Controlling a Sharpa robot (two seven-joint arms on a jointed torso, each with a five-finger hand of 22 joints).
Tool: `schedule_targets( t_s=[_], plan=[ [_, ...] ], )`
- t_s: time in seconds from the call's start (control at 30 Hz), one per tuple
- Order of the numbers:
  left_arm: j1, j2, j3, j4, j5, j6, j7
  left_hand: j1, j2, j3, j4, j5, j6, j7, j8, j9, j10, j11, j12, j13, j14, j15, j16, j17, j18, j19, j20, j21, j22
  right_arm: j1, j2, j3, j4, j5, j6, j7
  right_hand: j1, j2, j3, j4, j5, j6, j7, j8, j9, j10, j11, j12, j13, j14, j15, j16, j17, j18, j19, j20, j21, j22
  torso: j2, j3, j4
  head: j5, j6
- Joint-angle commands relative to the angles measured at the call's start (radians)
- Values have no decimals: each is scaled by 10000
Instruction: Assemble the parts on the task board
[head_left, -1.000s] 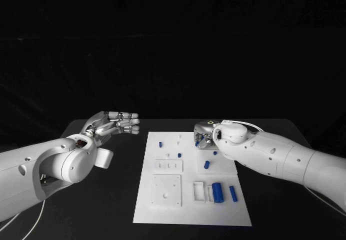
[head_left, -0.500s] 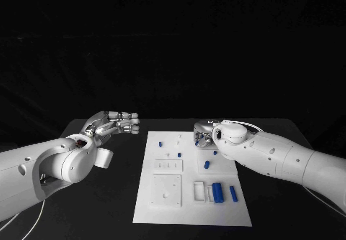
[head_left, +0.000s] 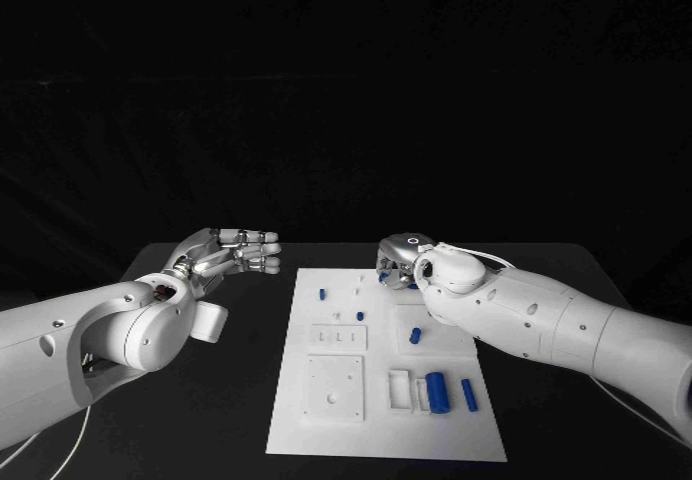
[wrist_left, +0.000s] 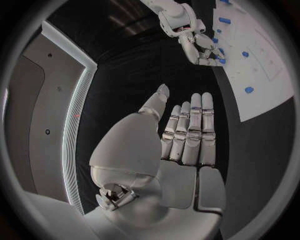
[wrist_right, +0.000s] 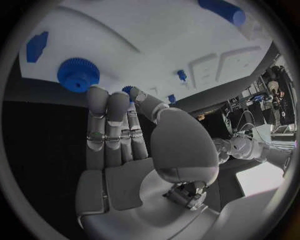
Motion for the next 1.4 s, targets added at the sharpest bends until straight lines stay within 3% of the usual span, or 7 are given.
schedule_targets(
  t_s=[0.03, 0.2, 0.3, 0.7, 0.9, 1.27, 1.4],
  plan=[
    [19, 41, 11, 8, -40, 108, 40, 69, 32, -32, 15, -18, -44, -23, -41, 9, -92, -2, 32, 11, -56, 23, -23, -2, -43, 48, 46, -50, -25, 11, 199, 10, -157, -489, -712, -557, 44, 62, 49, 1, -46, 69, 30, 72, 2, 188, -141, 24, 13, 14, -74, 43, 9, 102, 4, -45, -35, 32, 19, -4, 41, 29, 39],
    [21, 86, 11, -3, -50, 120, 35, 69, 32, -32, 15, -18, -44, -23, -41, 9, -92, -2, 32, 11, -56, 23, -23, -2, -43, 48, 46, -50, -25, 15, 616, 18, -504, -676, -918, -727, 42, 44, 60, 15, -76, 76, 29, 71, 0, 188, -143, 23, 12, 10, -75, 49, 12, 79, 21, -49, -85, 135, 22, -2, 34, 28, 67],
    [23, 109, 11, 6, -66, 120, 30, 61, 45, -31, 16, -16, -39, -24, -42, 9, -90, -2, 34, 12, -63, 26, -24, -4, -45, 41, 48, -41, -37, 15, 786, 19, -667, -772, -995, -796, 60, 55, 23, 9, -84, 76, 30, 70, -3, 180, -142, 23, 11, 14, -78, 48, 11, 60, 34, -60, -106, 200, 32, -6, 63, 29, 73],
    [79, 151, 11, 76, -99, 113, 2, 66, 44, -31, 9, -16, -33, -28, -40, 9, -90, -3, 33, 11, -70, 27, -25, -5, -46, 33, 50, -43, -44, 10, 1182, 20, -1057, -864, -1024, -797, 62, 52, 15, 4, -92, 78, 29, 71, -4, 180, -142, 23, 11, 9, -77, 44, 9, 51, 40, -58, -130, 230, 91, -74, 165, -31, 62],
    [141, 159, 11, 98, -106, 110, 0, 39, 27, -51, 22, -20, -37, -24, -40, 9, -102, 3, 32, 12, -83, 34, -23, -4, -50, 25, 58, -39, -69, -1, 1280, 19, -1167, -782, -929, -744, 53, 61, 9, -8, -91, 74, 33, 74, -5, 166, -139, 25, 11, 2, -74, 26, 0, 56, 32, -59, -240, 250, 113, -55, 150, 43, 8],
    [219, 186, 11, 143, -136, 113, -15, 39, 27, -51, 22, -20, -37, -24, -40, 9, -102, 3, 32, 12, -83, 34, -23, -4, -50, 25, 58, -39, -69, -33, 1235, 16, -1107, -694, -728, -712, 39, 77, 12, -58, -87, 67, 32, 71, -6, 163, -137, 23, 10, 13, -74, 19, -9, 55, 80, -55, -334, 373, 144, -89, 215, 71, -42],
    [231, 185, 11, 148, -141, 110, -25, 49, 17, -78, 43, -26, -35, -26, -39, 10, -106, 4, 33, 12, -91, 38, -24, -2, -51, 32, 62, -51, -110, -39, 1161, 16, -1031, -689, -683, -717, 39, 77, 12, -58, -87, 67, 32, 71, -6, 163, -137, 23, 10, 13, -74, 19, -9, 55, 80, -55, -334, 373, 142, -82, 189, 86, -44]
  ],
)
